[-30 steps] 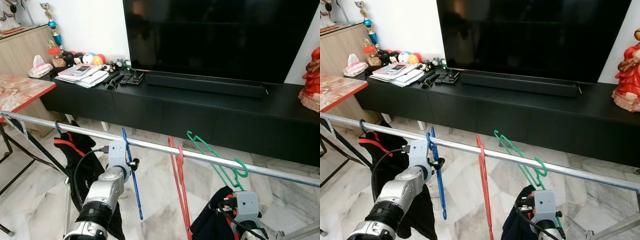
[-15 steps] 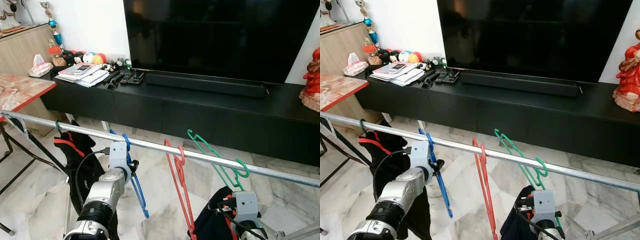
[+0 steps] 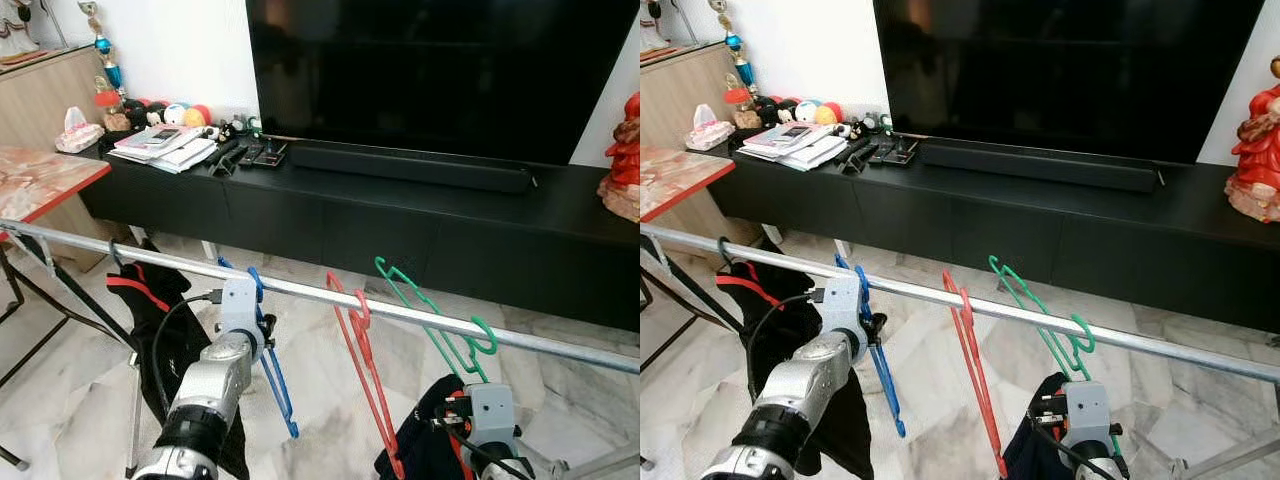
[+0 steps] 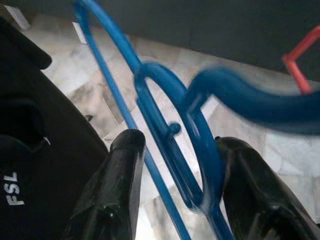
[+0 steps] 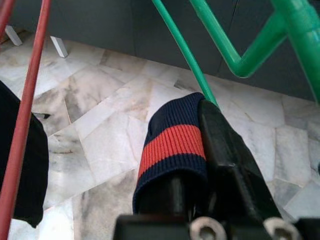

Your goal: Hang hanger

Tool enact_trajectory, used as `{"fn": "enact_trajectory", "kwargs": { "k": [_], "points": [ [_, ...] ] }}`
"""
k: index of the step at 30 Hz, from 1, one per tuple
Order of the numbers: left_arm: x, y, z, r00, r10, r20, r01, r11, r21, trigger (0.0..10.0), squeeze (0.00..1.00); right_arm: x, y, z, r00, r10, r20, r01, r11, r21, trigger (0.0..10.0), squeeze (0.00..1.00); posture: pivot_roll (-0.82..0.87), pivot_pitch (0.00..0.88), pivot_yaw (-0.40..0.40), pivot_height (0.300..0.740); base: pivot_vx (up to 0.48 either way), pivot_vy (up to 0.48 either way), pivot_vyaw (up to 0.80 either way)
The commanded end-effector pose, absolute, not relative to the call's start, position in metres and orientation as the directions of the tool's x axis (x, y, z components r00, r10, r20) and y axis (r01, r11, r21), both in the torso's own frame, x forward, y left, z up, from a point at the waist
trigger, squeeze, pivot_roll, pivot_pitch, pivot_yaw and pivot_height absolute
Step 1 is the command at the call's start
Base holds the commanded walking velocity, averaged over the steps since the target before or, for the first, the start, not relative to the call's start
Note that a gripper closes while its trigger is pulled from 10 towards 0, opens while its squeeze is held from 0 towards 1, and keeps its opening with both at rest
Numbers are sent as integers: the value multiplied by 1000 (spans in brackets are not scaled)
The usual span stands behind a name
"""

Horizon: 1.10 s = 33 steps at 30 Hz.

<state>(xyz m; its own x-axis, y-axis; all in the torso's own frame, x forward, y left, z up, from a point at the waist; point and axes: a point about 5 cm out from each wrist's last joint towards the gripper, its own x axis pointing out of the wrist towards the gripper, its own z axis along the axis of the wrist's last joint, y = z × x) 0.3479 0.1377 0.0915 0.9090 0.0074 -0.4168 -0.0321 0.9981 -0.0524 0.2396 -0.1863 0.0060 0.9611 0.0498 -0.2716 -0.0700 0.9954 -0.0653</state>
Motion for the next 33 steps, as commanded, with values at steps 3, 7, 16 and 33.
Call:
{"fn": "enact_trajectory", "kwargs": {
  "k": [3,7,16,33],
  "points": [
    [342,145,93,908,49,-415,-64,998,-22,10000,0,241,-185,9,967,53,-249,-71,995,-64,10000,0,-13,16,40,740,0,0,0],
    [331,154,93,907,83,-413,-87,996,10,10000,0,240,-185,7,965,55,-255,-74,995,-64,10000,0,-7,19,38,740,0,0,0],
    [321,157,94,906,62,-420,-74,997,-14,10000,0,241,-185,7,965,59,-255,-78,995,-64,10000,0,-3,19,38,740,0,0,0],
    [328,142,90,905,-70,-421,26,994,-108,10000,0,239,-186,5,963,56,-263,-76,995,-68,10000,0,-12,24,36,740,0,0,0]
  ]
}}
